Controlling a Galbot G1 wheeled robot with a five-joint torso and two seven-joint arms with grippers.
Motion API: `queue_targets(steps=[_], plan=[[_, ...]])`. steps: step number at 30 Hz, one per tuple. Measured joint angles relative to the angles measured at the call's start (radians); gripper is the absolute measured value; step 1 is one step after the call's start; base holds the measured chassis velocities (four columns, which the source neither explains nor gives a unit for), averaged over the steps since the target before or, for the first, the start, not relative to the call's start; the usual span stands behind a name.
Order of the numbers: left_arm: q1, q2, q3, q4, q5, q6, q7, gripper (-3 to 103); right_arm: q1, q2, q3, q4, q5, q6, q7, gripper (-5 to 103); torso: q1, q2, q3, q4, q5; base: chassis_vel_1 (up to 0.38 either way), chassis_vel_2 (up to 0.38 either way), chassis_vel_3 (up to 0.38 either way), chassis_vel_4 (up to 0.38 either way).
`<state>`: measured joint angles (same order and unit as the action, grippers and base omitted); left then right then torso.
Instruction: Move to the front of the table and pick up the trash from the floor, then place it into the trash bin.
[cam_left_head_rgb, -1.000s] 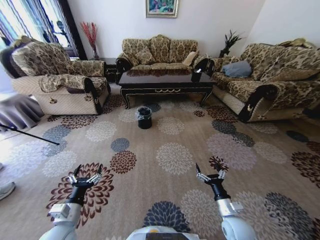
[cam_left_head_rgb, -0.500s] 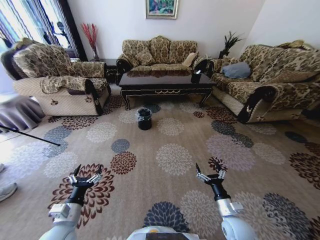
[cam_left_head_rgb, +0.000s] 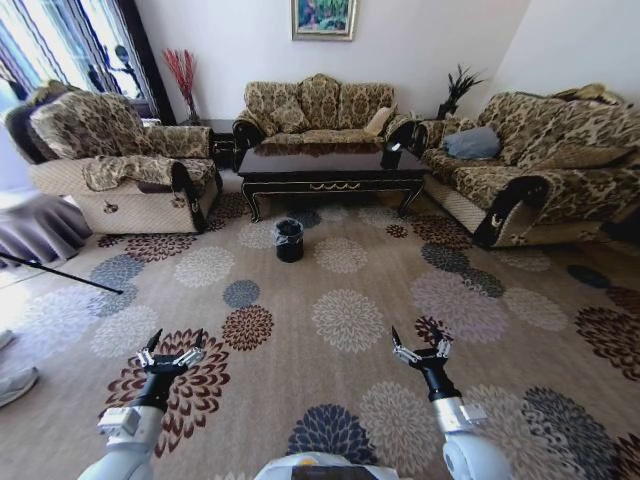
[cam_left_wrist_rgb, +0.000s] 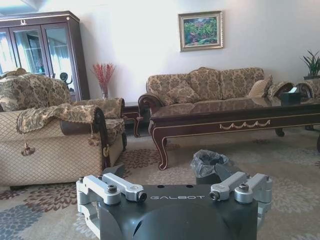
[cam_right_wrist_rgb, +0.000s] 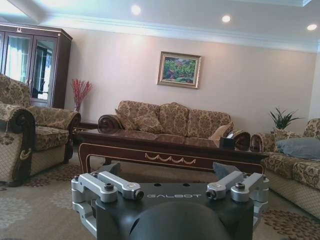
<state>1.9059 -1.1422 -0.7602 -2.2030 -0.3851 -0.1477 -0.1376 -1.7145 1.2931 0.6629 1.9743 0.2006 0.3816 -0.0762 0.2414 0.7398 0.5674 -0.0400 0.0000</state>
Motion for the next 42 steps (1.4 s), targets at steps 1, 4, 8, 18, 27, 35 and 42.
queue_targets(steps=[1,4,8,18,27,35,42], plan=[[0.000,0.000,0.000,0.000,0.000,0.000,0.000,100,0.000,0.000,0.000,0.000,0.000,0.000,0.000,100,0.002,0.005,0.003,0.0000,0.0000,0.000,0.000,0.000,0.000],[0.000,0.000,0.000,0.000,0.000,0.000,0.000,100,0.000,0.000,0.000,0.000,0.000,0.000,0.000,100,0.007,0.017,0.010,0.0000,0.0000,0.000,0.000,0.000,0.000],[0.000,0.000,0.000,0.000,0.000,0.000,0.000,100,0.000,0.000,0.000,0.000,0.000,0.000,0.000,100,0.014,0.034,0.020,0.0000,0.0000,0.000,0.000,0.000,0.000],[0.000,0.000,0.000,0.000,0.000,0.000,0.000,100,0.000,0.000,0.000,0.000,0.000,0.000,0.000,100,0.029,0.069,0.040,-0.0001,0.0000,0.000,0.000,0.000,0.000],[0.000,0.000,0.000,0.000,0.000,0.000,0.000,100,0.000,0.000,0.000,0.000,0.000,0.000,0.000,100,0.046,0.108,0.062,-0.0001,0.0000,0.000,0.000,0.000,0.000],[0.000,0.000,0.000,0.000,0.000,0.000,0.000,100,0.000,0.000,0.000,0.000,0.000,0.000,0.000,100,0.061,0.144,0.083,-0.0001,0.0000,0.000,0.000,0.000,0.000],[0.000,0.000,0.000,0.000,0.000,0.000,0.000,100,0.000,0.000,0.000,0.000,0.000,0.000,0.000,100,0.076,0.180,0.104,-0.0002,0.0000,0.000,0.000,0.000,0.000]])
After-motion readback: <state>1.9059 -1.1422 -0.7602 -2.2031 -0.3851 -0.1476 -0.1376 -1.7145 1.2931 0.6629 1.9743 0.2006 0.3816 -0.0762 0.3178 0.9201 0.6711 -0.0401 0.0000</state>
